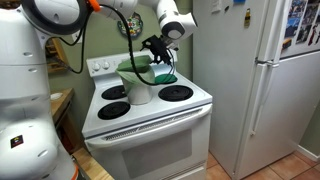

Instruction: Open the bin

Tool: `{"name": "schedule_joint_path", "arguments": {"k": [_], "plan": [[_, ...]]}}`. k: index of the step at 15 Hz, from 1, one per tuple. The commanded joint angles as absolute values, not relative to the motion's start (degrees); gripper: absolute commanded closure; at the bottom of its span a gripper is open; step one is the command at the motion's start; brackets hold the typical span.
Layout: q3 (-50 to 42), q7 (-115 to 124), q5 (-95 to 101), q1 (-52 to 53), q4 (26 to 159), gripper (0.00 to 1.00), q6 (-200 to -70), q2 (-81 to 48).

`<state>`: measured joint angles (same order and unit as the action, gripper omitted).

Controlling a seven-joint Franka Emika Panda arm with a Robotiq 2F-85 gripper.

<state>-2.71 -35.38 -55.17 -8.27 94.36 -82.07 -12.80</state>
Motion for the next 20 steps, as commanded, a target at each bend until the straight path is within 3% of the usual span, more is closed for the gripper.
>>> {"name": "schedule_joint_path", "arguments": {"k": [1, 20], "plan": [[-3.13, -35.9, -57.59, -8.78, 94.58, 0.0, -78.88, -10.3], [-1.42, -26.16, -54.32, -2.84, 88.8, 0.0, -72.69, -1.48]]}}
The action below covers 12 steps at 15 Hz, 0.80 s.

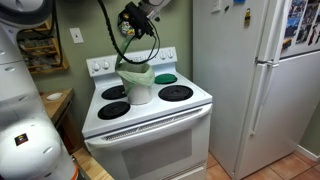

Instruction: Open the bin

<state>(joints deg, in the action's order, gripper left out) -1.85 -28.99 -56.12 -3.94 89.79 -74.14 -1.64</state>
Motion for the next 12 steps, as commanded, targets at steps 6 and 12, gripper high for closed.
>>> {"name": "schedule_joint_path", "arguments": {"k": [6, 12], "plan": [[-0.52, -26.3, -54.54, -1.49, 87.4, 0.0, -70.12, -1.05], [-0.19, -25.15, -54.67, -0.89, 88.04, 0.0, -68.03, 0.49]]}}
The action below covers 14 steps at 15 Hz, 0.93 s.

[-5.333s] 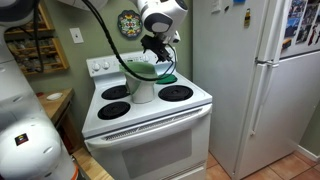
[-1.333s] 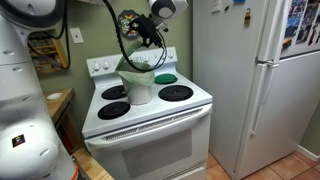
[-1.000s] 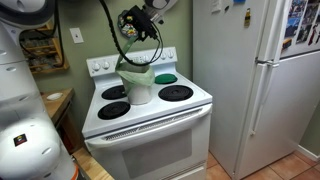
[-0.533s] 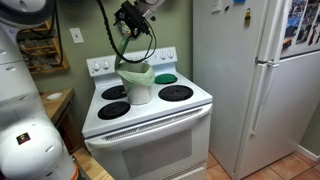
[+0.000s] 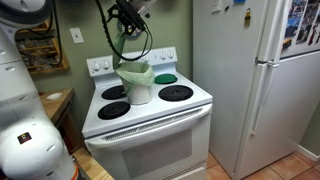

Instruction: Open the bin

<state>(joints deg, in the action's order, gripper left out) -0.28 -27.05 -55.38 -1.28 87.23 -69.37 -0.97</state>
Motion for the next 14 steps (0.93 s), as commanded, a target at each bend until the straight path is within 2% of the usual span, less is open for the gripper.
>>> {"name": "schedule_joint_path", "arguments": {"k": [1, 11, 14], "plan": [[-0.13, -24.64, -54.78, -0.75, 87.94, 0.0, -67.93, 0.42], [-0.59, -25.13, -58.12, -1.01, 86.8, 0.0, -65.93, 0.79], [-0.57, -24.92, -56.15, -0.89, 87.08, 0.0, -69.13, 1.29]]}}
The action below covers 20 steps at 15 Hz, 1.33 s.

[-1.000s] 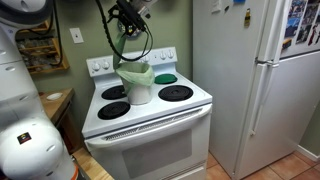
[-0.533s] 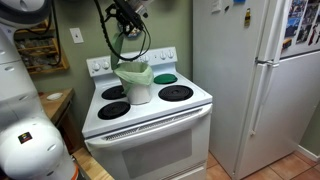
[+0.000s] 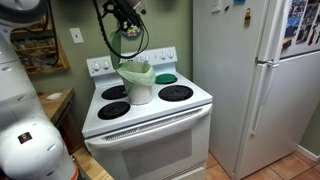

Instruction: Open the bin

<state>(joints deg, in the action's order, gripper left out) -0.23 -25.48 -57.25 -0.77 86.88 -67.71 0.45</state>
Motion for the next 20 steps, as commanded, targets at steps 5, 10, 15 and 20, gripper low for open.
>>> {"name": "schedule_joint_path", "arguments": {"k": [5, 10, 15, 20], "plan": [[-0.88, -25.43, -51.75, -1.17, 87.27, 0.0, -77.13, 1.37], [-2.27, -26.4, -46.42, -2.38, 91.5, 0.0, -84.58, 4.19], [-5.98, -30.0, -46.3, -5.04, 95.36, 0.0, -82.8, 6.8], [-8.95, -37.67, -41.94, -6.88, 98.41, 0.0, -80.5, 9.24]]}}
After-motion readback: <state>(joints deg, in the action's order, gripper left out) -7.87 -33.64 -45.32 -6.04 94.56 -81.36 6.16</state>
